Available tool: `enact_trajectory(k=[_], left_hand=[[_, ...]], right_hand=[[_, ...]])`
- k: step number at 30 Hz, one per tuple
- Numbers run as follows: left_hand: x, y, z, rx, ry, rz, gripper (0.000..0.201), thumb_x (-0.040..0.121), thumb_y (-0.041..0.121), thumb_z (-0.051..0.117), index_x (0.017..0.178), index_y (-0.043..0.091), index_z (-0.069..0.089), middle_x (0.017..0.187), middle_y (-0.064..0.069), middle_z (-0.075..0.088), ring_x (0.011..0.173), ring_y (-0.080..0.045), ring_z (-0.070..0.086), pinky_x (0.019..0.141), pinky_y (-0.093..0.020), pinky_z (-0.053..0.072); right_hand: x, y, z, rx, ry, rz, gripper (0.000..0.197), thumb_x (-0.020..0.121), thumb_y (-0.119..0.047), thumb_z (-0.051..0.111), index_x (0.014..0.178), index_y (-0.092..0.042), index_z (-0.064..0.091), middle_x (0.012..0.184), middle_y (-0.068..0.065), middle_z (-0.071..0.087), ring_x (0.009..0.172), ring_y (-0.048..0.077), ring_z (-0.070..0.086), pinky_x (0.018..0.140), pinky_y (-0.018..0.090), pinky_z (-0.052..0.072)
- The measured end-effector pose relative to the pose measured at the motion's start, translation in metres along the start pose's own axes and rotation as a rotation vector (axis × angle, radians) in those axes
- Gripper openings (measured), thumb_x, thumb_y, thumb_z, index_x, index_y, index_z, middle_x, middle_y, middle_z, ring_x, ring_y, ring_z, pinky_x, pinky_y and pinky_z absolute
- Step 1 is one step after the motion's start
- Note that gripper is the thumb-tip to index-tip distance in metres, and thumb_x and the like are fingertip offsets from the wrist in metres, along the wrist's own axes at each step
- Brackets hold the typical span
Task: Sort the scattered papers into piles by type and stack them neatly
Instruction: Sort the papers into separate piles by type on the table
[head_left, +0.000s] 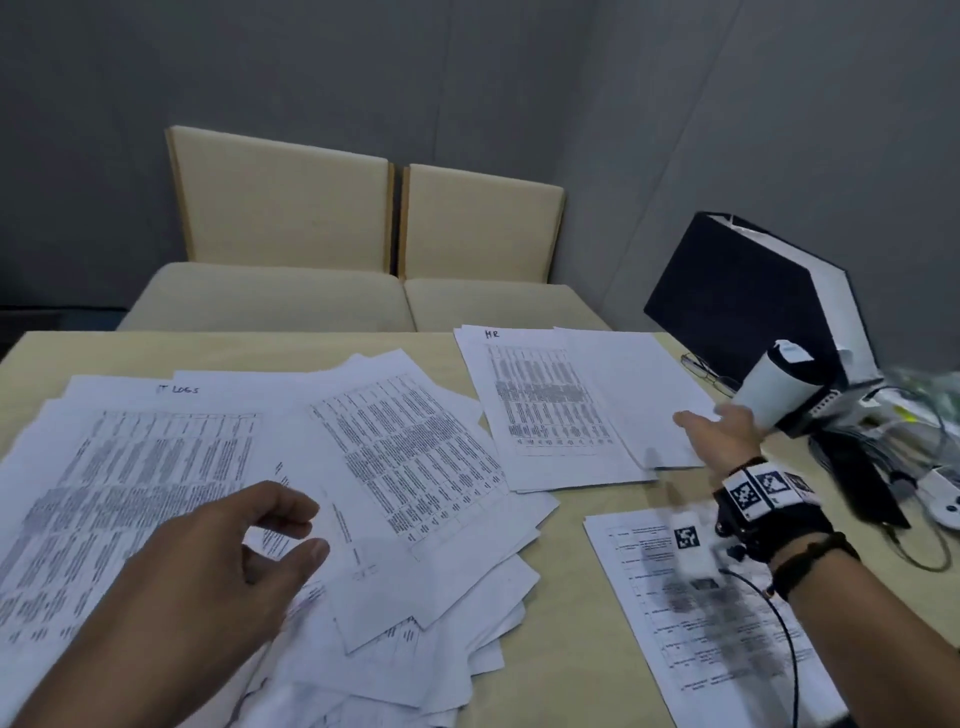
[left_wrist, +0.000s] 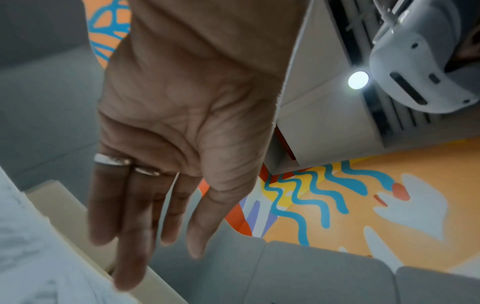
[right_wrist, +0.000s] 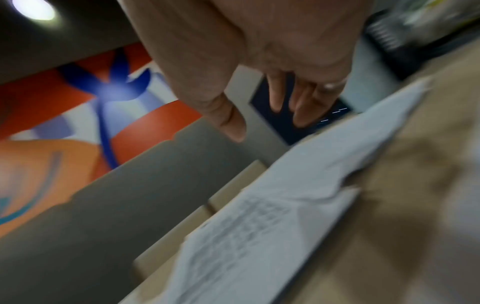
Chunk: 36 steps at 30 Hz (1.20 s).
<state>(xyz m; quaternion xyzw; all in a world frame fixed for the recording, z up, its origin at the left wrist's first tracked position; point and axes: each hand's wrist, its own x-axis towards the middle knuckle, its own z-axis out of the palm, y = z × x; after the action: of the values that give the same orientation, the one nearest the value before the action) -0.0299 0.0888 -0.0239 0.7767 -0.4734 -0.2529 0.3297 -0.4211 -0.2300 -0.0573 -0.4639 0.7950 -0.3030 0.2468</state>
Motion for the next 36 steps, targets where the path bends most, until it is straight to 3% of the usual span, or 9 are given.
enact_trajectory(k=[4,7,10,14,17,21,26,34,36], left_hand=[[0.004,-0.023,-0.017,0.244,-0.101,-0.099,0.035,0.091,0.053,0.070,0.121,0.042,0.057,0.123,0.024,0.061,0.094,0.007,0.066,0.090,-0.033,0.055],[0.006,-0.044,-0.031,0.458,-0.190,-0.210,0.064,0.093,0.063,0.062,0.148,0.036,0.042,0.149,0.009,0.046,0.130,-0.014,0.055,0.105,-0.033,0.047],[0.007,-0.067,-0.040,0.560,-0.243,-0.319,0.069,0.092,0.069,0.057,0.147,0.032,0.038,0.147,0.000,0.042,0.134,-0.027,0.048,0.107,-0.038,0.044],[0.001,-0.078,-0.043,0.607,-0.394,-0.326,0.062,0.091,0.070,0.056,0.134,0.026,0.044,0.132,0.000,0.051,0.124,-0.026,0.054,0.099,-0.038,0.047],[-0.003,-0.075,-0.044,0.535,-0.354,-0.256,0.056,0.094,0.066,0.057,0.135,0.028,0.047,0.132,0.003,0.054,0.123,-0.021,0.055,0.101,-0.036,0.047],[-0.008,-0.079,-0.051,0.422,-0.262,-0.308,0.071,0.095,0.063,0.060,0.153,0.029,0.038,0.152,0.001,0.043,0.140,-0.024,0.042,0.111,-0.041,0.043],[-0.014,-0.095,-0.067,0.473,-0.245,-0.450,0.076,0.094,0.061,0.061,0.152,0.024,0.029,0.155,-0.009,0.027,0.145,-0.035,0.029,0.111,-0.046,0.040],[-0.013,-0.096,-0.065,0.336,-0.197,-0.391,0.085,0.094,0.058,0.065,0.158,0.024,0.021,0.159,-0.007,0.029,0.150,-0.031,0.025,0.111,-0.043,0.039],[-0.011,-0.093,-0.064,0.218,-0.150,-0.358,0.090,0.093,0.054,0.071,0.161,0.025,0.019,0.159,-0.004,0.033,0.147,-0.026,0.034,0.108,-0.039,0.041]], right_hand=[[-0.090,-0.055,0.042,-0.020,-0.448,-0.349,0.045,0.093,-0.027,0.077,0.129,-0.008,0.058,0.122,0.011,0.063,0.105,0.027,0.064,0.100,0.046,0.054],[-0.154,-0.081,0.083,-0.283,-0.698,-0.558,0.056,0.092,-0.043,0.075,0.136,-0.013,0.056,0.126,0.003,0.062,0.112,0.022,0.064,0.101,0.042,0.054],[-0.196,-0.089,0.121,-0.568,-0.787,-0.691,0.078,0.093,-0.059,0.066,0.152,-0.014,0.043,0.149,0.009,0.051,0.135,0.026,0.053,0.107,0.036,0.045],[-0.227,-0.076,0.148,-0.735,-0.789,-0.795,0.066,0.081,-0.079,0.050,0.114,-0.022,0.050,0.119,0.006,0.051,0.114,0.030,0.053,0.097,0.045,0.049],[-0.238,-0.074,0.149,-0.739,-0.753,-0.799,0.072,0.092,-0.075,0.051,0.142,-0.025,0.042,0.136,0.009,0.042,0.130,0.029,0.044,0.096,0.038,0.043],[-0.225,-0.084,0.149,-0.704,-0.613,-0.777,0.103,0.083,-0.082,0.056,0.159,-0.018,0.028,0.155,0.018,0.035,0.145,0.036,0.036,0.115,0.050,0.040],[-0.218,-0.092,0.151,-0.798,-0.653,-0.715,0.144,0.052,-0.098,0.059,0.162,-0.013,0.017,0.162,0.018,0.034,0.145,0.037,0.042,0.113,0.050,0.043],[-0.210,-0.101,0.153,-0.623,-0.761,-0.567,0.144,0.045,-0.077,0.082,0.158,-0.006,0.028,0.157,0.017,0.044,0.140,0.033,0.048,0.108,0.042,0.043],[-0.211,-0.097,0.151,-0.548,-0.799,-0.525,0.147,0.037,-0.079,0.089,0.156,-0.011,0.035,0.157,0.018,0.044,0.139,0.035,0.048,0.112,0.046,0.043]])
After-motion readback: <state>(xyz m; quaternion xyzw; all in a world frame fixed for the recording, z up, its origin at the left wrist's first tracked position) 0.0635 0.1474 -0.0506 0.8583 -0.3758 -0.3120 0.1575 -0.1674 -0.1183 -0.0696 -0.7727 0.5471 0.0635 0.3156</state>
